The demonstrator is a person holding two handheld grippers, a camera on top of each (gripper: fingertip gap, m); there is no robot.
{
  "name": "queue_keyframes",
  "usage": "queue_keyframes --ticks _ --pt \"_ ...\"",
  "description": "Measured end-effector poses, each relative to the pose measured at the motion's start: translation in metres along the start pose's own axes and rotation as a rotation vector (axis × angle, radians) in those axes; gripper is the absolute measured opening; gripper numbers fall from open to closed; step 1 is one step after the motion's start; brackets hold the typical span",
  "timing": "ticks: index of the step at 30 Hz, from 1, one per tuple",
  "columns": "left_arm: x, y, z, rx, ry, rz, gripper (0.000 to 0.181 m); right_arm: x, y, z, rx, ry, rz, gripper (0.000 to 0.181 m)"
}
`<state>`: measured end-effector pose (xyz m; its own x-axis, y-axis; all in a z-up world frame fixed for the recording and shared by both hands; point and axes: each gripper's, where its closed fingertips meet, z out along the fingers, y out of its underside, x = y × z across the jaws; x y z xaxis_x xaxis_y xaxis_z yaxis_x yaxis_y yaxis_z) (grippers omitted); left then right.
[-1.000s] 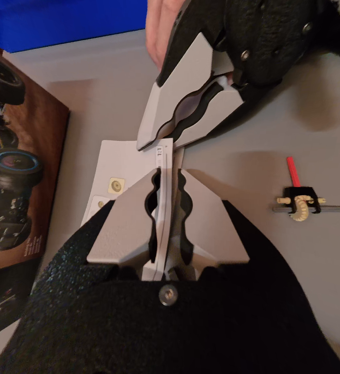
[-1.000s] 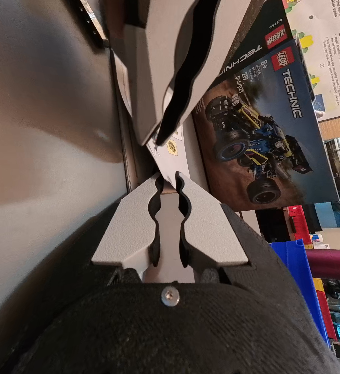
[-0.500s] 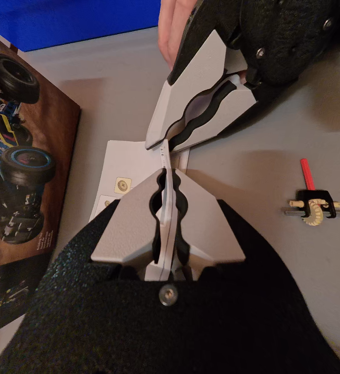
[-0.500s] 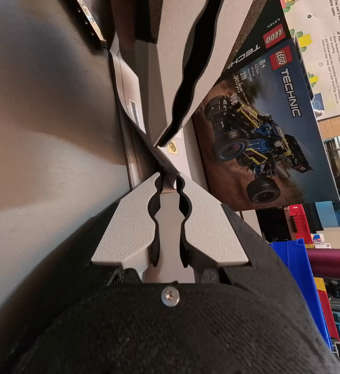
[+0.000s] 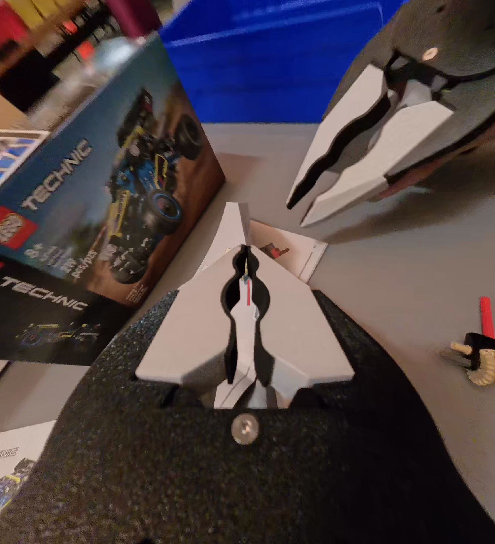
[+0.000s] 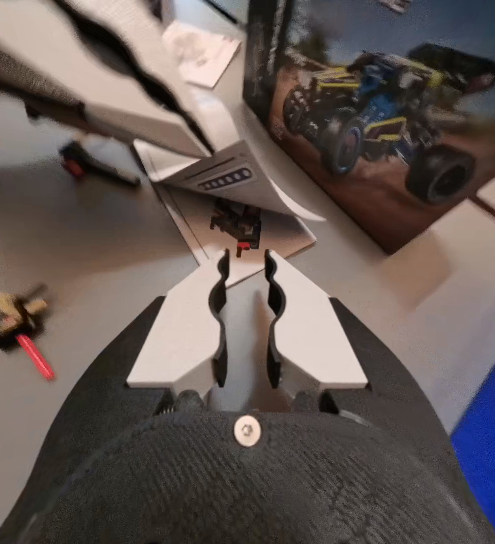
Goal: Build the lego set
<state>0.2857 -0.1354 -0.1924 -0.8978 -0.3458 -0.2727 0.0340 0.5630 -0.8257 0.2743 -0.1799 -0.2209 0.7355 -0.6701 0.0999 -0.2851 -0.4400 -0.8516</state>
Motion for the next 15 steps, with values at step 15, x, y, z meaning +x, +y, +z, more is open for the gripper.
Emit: queue_keyframes --ticks 15 --pt "0.029 0.01 0.01 -0.051 0.263 0.111 0.015 -0.019 0.011 0.045 -0.168 -0.077 0.196 0.0"
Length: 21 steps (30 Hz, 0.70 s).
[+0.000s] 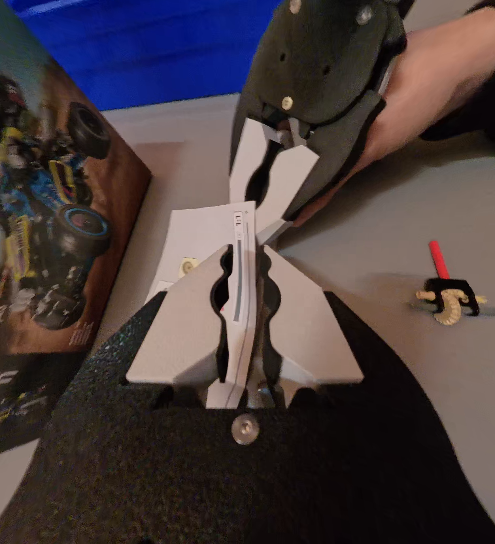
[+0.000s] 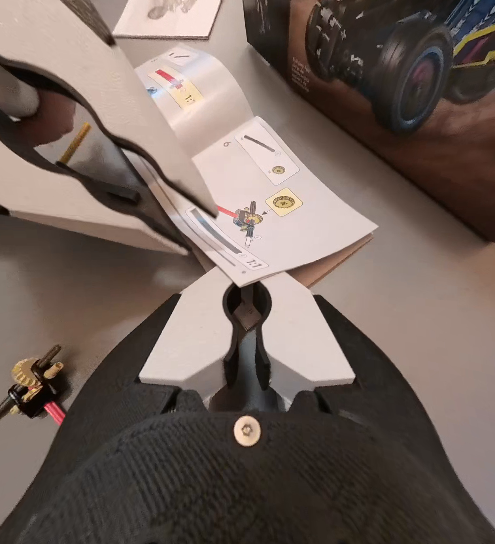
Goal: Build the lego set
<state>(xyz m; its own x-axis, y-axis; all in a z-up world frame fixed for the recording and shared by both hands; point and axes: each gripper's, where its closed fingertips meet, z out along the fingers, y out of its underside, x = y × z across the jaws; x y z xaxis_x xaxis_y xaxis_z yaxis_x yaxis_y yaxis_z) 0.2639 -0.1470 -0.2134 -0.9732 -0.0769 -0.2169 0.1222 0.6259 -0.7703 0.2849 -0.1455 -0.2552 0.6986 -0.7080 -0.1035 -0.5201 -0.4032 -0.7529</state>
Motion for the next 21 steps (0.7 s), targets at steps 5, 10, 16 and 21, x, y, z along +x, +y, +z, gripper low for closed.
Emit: queue_keyframes --ticks 5,10,16,21 --pt "0.001 0.006 0.013 -0.074 0.09 0.046 0.002 0.001 0.0 0.001 -0.001 0.04 -0.042 0.0" --pt "-0.002 -0.003 0.014 -0.018 0.125 -0.029 0.0 0.001 0.0 0.001 -0.001 0.061 -0.063 0.0" --pt "-0.008 0.01 0.014 -0.082 0.097 -0.027 0.002 0.001 0.0 0.001 -0.001 0.058 -0.058 0.0" --pt "-0.008 0.014 0.011 -0.071 0.115 -0.068 0.008 0.001 0.0 0.001 -0.002 0.065 -0.067 0.0"
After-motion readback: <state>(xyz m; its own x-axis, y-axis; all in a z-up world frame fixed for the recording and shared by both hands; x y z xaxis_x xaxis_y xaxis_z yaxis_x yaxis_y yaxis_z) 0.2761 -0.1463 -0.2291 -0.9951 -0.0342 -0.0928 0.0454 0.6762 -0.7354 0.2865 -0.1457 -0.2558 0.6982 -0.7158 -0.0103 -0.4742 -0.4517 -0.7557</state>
